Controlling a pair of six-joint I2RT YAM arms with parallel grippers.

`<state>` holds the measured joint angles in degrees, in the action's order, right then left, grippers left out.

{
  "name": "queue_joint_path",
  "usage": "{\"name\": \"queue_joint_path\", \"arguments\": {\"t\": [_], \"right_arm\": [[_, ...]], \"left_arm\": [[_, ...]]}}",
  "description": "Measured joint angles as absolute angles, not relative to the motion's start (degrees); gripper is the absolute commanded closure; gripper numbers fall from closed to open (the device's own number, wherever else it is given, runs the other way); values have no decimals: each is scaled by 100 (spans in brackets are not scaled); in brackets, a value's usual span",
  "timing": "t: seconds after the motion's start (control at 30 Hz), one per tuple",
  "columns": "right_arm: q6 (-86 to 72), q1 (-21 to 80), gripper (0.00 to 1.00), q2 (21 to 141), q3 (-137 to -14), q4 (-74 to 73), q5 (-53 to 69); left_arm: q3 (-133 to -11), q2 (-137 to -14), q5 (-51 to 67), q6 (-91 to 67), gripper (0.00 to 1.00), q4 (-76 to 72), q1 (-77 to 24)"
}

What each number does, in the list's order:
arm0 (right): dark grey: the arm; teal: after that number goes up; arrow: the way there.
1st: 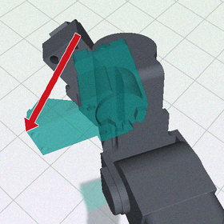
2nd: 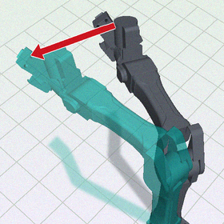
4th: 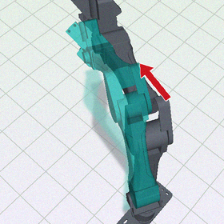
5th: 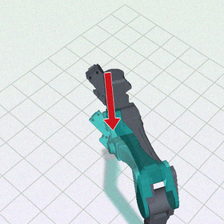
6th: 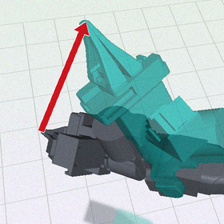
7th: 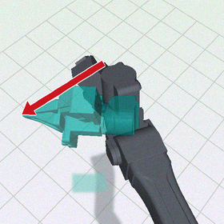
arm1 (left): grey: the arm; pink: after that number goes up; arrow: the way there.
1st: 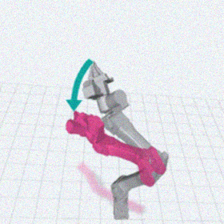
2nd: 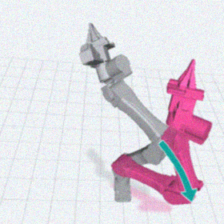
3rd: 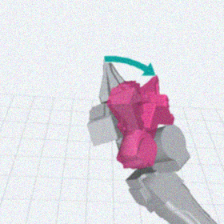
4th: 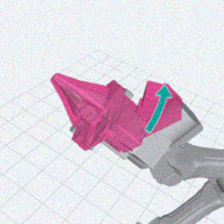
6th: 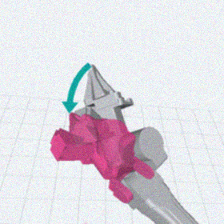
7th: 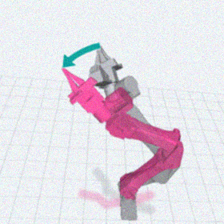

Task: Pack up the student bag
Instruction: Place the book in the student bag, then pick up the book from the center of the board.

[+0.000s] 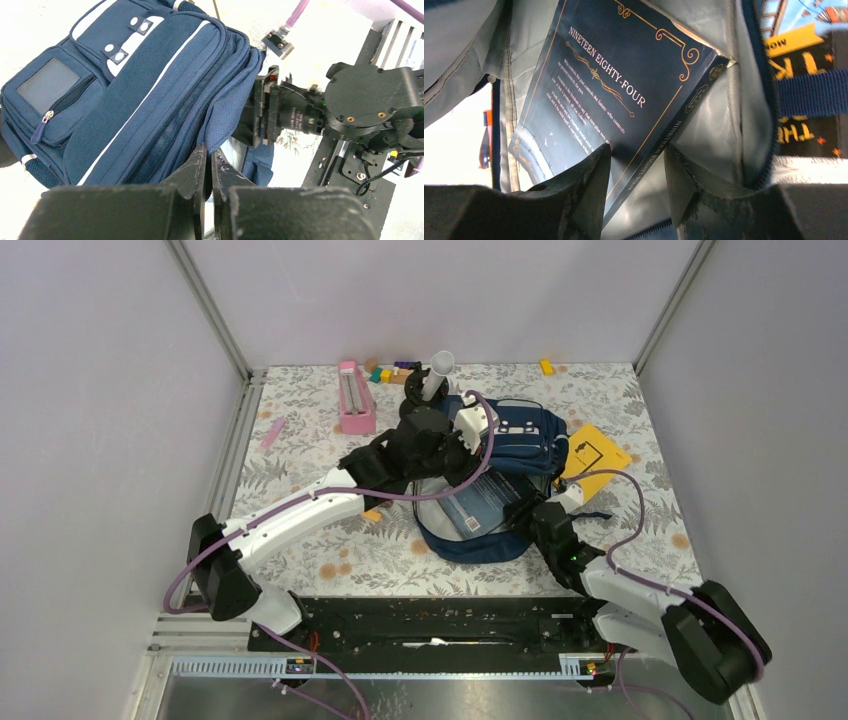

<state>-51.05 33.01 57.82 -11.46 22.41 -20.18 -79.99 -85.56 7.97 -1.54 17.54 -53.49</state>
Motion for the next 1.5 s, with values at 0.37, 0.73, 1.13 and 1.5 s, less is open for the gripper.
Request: {"name": "queue_joint_path", "arguments": {"t": [0.37, 0.73, 1.13, 1.5], "right_arm": [[-4104, 3168, 66, 7585, -2447, 3247, -2591], [-3463, 2967, 22, 7050, -2613, 2882, -2128], [-3356, 2961, 0, 3142, -1935, -82, -1612], [-3483, 738, 0, 2714, -2095, -1951, -1111]], "left_arm": [[-7999, -8545, 790, -152, 100, 1756, -5321], [-7999, -8543, 801, -165, 100, 1750, -5293], [-7999, -8547, 670, -355, 100, 1835, -5159], [-7988, -8556, 604, -506, 100, 1957, -5142]]}}
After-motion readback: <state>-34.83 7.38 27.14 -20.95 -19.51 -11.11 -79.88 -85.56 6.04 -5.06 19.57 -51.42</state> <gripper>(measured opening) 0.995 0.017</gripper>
